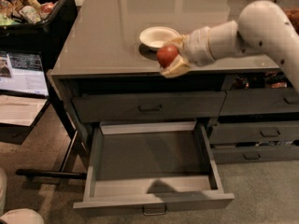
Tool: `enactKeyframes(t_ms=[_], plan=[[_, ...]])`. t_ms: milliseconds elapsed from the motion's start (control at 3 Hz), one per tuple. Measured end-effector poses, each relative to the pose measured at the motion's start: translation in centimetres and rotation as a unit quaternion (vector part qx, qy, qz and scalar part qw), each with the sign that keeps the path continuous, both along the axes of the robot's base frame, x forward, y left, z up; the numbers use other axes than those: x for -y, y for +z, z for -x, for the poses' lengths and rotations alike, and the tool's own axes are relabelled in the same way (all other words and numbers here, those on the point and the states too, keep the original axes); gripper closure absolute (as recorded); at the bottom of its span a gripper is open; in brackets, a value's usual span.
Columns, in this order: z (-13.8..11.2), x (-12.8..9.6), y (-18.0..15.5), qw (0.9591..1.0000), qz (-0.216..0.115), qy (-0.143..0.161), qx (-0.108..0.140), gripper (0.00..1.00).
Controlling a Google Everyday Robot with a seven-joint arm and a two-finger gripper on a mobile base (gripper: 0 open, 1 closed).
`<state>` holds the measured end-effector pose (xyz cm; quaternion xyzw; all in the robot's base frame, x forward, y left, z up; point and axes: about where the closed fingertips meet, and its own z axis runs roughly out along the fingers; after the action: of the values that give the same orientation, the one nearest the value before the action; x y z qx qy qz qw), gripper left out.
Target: Pick apple from middle drawer and place on counter
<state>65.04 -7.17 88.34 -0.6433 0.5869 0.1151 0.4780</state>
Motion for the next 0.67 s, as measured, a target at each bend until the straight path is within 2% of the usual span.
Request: enactKeyframes(t_ms=[333,667], plan=[[-4.6,1.3,3.6,0.999,-0.013,-0.043,0.001,1.0],[-8.2,4.9,4.8,0.9945,-0.019,-0.102,-0.011,1.0]])
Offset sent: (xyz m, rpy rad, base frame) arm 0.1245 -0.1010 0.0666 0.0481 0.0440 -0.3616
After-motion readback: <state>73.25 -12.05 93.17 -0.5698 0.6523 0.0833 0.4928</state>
